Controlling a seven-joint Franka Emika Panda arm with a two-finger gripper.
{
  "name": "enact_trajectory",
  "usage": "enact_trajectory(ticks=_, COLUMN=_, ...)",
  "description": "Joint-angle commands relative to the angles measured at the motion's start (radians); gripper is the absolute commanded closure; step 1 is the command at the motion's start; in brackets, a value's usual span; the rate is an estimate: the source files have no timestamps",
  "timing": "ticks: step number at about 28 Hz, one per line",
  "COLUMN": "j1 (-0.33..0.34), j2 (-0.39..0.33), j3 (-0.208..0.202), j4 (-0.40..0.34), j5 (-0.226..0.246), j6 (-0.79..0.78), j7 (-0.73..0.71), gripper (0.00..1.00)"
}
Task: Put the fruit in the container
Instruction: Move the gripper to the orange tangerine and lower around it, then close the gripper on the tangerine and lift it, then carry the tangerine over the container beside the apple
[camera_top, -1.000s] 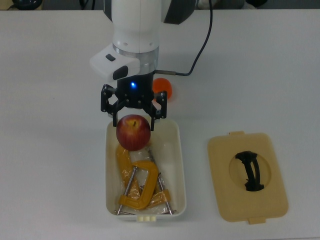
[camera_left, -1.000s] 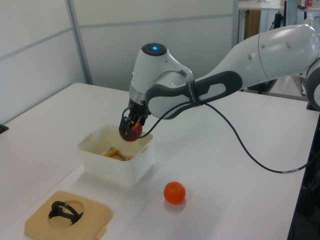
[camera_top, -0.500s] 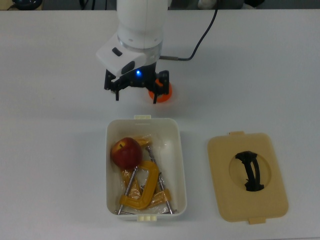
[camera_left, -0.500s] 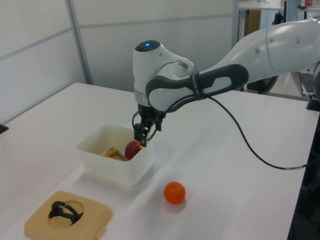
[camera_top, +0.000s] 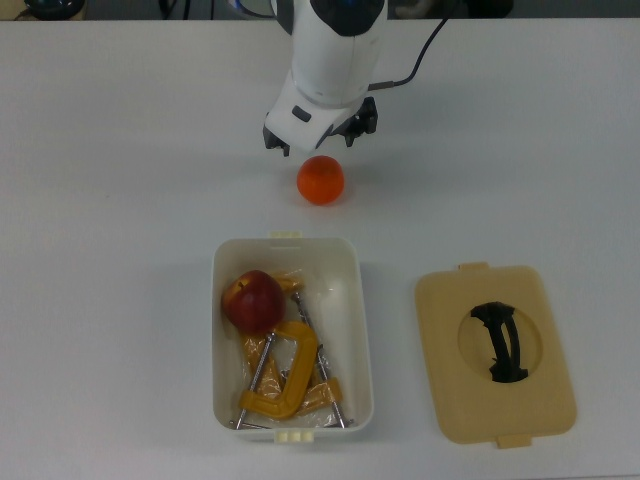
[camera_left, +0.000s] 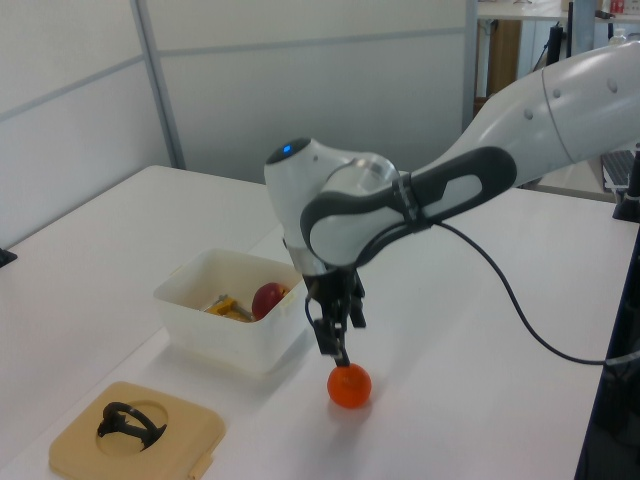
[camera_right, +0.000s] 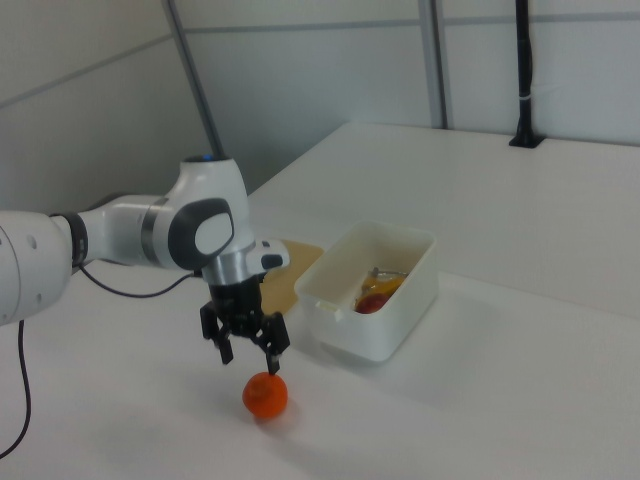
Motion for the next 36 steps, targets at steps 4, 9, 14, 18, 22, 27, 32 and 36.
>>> enact_trajectory(ticks=4, j1=-0.001, j2=0.048, j3=0.001, j4=-0.066, j5=0.016, j6=0.099, j7=-0.019, gripper=0.00)
enact_trajectory(ticks=9, j1=-0.006, j2=0.093, j3=-0.001, j4=-0.064, j5=0.014, j6=0.142, j7=-0.008, gripper=0.00)
enact_trajectory(ticks=14, j1=-0.007, j2=0.114, j3=-0.001, j4=-0.064, j5=0.011, j6=0.167, j7=0.016, gripper=0.11)
enact_trajectory(ticks=18, j1=-0.006, j2=0.113, j3=-0.001, j4=-0.059, j5=0.011, j6=0.162, j7=0.019, gripper=0.52)
enact_trajectory(ticks=22, j1=-0.007, j2=0.107, j3=-0.004, j4=-0.040, j5=0.013, j6=0.153, j7=0.021, gripper=0.71)
enact_trajectory(ticks=27, j1=-0.012, j2=0.053, j3=-0.012, j4=0.026, j5=0.013, j6=0.064, j7=0.018, gripper=0.71)
enact_trajectory(ticks=32, j1=-0.029, j2=0.032, j3=-0.013, j4=0.184, j5=0.014, j6=-0.125, j7=0.007, gripper=0.71)
enact_trajectory(ticks=36, j1=-0.034, j2=0.032, j3=-0.021, j4=0.290, j5=0.005, j6=-0.130, j7=0.021, gripper=0.70)
